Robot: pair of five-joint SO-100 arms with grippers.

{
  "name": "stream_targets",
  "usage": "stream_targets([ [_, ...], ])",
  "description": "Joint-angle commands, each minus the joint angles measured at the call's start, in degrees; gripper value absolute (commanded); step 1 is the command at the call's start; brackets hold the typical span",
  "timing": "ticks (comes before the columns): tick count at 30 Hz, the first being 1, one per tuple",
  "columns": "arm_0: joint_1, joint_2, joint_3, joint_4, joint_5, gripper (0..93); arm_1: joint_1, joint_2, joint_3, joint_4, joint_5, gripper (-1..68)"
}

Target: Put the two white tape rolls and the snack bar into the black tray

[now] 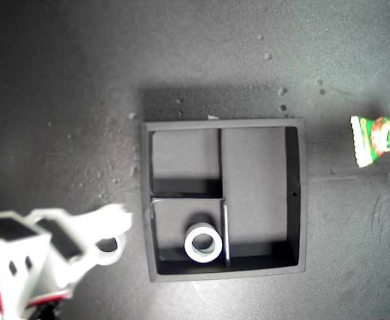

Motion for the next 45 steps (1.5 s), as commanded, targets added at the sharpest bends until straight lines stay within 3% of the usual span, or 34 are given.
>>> stream_targets([
  [1,6.2,5.0,12.8,-8.7,-8.1,18.7,-2.9,-7.1,-12.9,-0.4,-19.2,-0.4],
  [9,12.7,1.5,32.3,-32.8,-14.9,18.0,-10.1,-41.5,-49.3,10.3,-31.9,-0.4],
  [17,12.4,-6.5,29.4,-37.5,-12.9,17.0,-14.2,-64.0,-65.0,13.7,-30.7,-0.4],
  [25,11.6,-15.1,29.2,-38.7,-15.6,16.5,-15.6,-78.3,-73.1,11.6,-28.3,-0.3],
  [28,10.0,-18.4,29.9,-38.7,-17.3,8.3,-16.5,-82.6,-75.8,11.0,-27.2,0.4],
  [30,8.9,-18.8,31.1,-38.7,-18.7,1.4,-17.6,-82.8,-73.7,9.6,-26.5,8.9],
  [34,7.5,-13.7,28.7,-28.4,-19.9,0.1,-18.8,-82.8,-74.4,11.3,-25.6,21.9],
  [39,4.0,-4.0,18.8,-9.2,-17.4,0.0,-16.8,-82.8,-89.6,20.4,-26.5,27.0],
  [45,-5.0,-4.7,0.1,-0.9,-2.3,0.0,-13.4,-76.6,-97.7,24.3,-27.4,28.1],
])
